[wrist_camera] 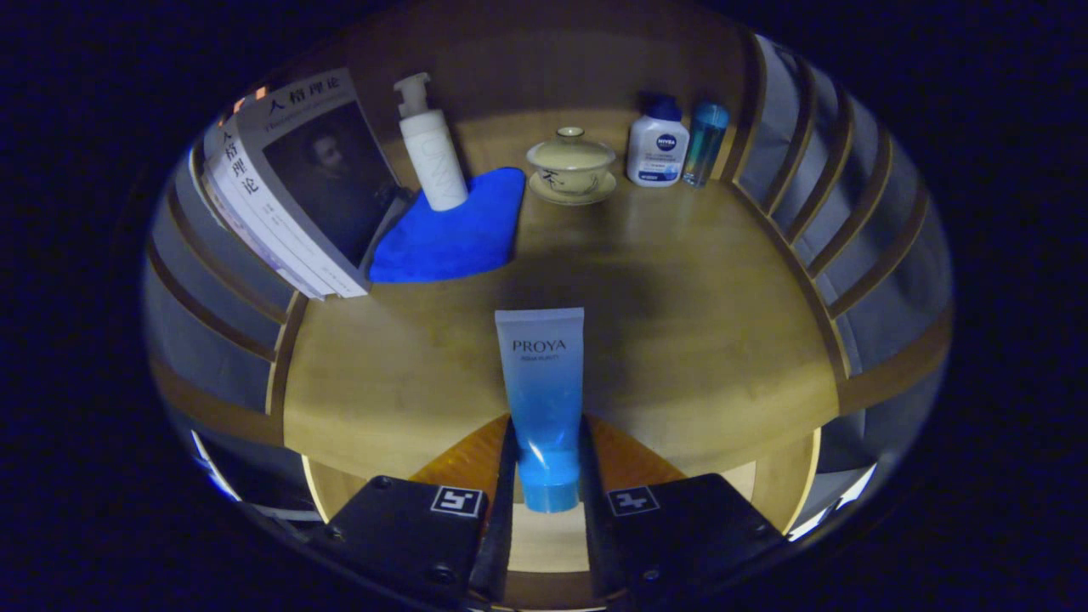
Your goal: Pull open the drawer, take out the items inside it, and place them on the countertop above the cabinet.
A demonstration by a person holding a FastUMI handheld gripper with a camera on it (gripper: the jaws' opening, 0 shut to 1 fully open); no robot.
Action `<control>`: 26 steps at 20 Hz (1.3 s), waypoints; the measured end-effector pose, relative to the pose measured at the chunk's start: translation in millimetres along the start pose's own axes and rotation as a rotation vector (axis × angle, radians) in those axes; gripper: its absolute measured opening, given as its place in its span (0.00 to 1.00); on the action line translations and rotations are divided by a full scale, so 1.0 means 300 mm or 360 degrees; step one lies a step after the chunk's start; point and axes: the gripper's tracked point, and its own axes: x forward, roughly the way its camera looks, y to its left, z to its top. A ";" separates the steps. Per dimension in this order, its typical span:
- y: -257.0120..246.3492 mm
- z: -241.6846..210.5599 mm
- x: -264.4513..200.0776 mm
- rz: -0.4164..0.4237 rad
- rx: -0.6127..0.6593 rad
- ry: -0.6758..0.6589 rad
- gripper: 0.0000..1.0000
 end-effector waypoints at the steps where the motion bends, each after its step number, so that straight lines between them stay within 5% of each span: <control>1: -0.006 -0.001 0.010 -0.0007 0.0002 0.0011 0.40; 7: -0.011 0.002 0.013 0.0015 0.0018 0.0022 0.40; 14: -0.010 0.024 -0.044 0.0020 0.0018 -0.0103 0.69; 26: -0.014 -0.128 -0.254 0.0090 -0.0087 -0.0434 0.68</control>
